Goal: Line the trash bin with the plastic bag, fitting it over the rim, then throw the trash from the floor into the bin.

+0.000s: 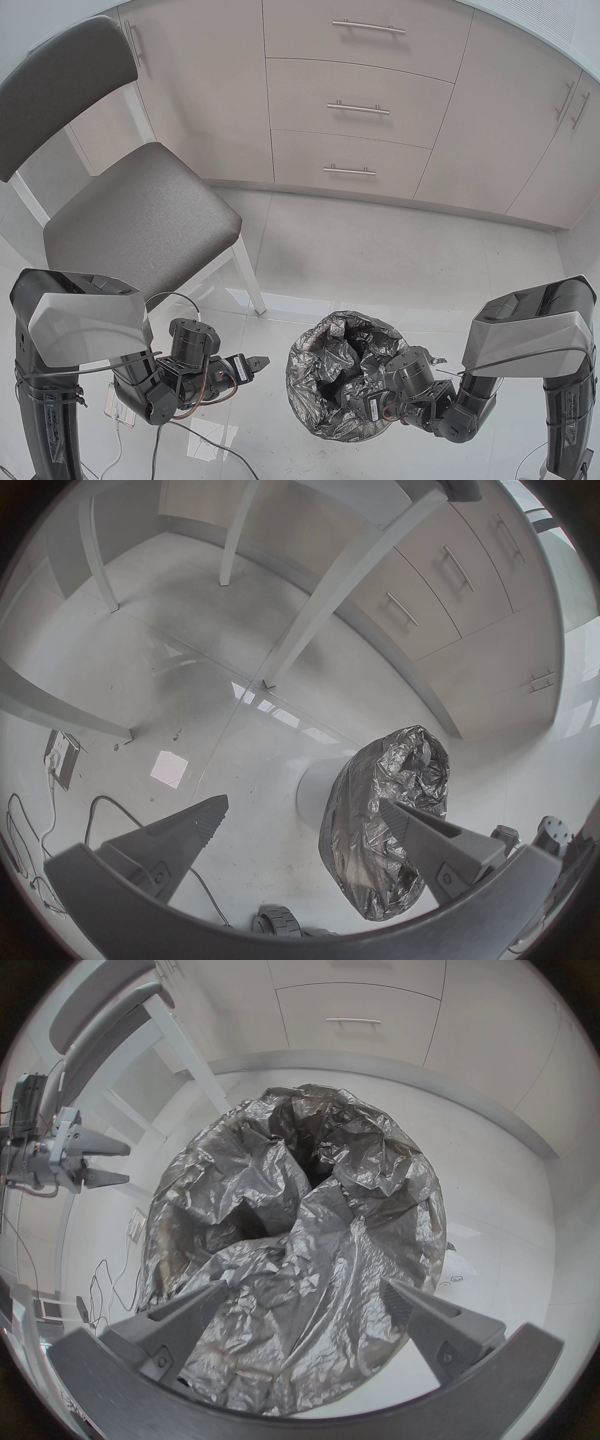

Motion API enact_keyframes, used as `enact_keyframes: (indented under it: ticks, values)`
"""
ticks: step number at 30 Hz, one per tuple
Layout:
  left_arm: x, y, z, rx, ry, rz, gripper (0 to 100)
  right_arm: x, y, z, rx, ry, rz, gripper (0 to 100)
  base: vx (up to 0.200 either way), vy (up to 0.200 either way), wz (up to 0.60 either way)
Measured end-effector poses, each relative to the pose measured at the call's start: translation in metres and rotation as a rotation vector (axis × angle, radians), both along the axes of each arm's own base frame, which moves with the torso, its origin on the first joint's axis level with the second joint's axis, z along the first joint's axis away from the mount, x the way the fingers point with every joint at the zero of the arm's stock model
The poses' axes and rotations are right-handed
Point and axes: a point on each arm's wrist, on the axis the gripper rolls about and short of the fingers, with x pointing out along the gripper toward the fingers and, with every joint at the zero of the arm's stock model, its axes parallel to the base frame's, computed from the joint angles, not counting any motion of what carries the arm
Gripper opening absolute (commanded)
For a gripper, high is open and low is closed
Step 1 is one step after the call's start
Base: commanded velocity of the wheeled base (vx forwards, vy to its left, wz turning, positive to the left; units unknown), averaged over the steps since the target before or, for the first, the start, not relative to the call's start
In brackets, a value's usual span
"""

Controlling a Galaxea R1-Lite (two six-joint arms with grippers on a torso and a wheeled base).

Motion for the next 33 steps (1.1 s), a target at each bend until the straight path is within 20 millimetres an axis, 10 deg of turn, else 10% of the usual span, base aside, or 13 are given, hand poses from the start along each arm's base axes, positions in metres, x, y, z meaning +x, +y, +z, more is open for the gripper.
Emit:
enact_keyframes:
  ticks: [33]
  values:
    - [0.000,0.000,0.000,0.001,0.001,-0.001,100,0.058,0.003,-0.024,0.012,0.004,-0.044,100,0.000,0.000,0.00]
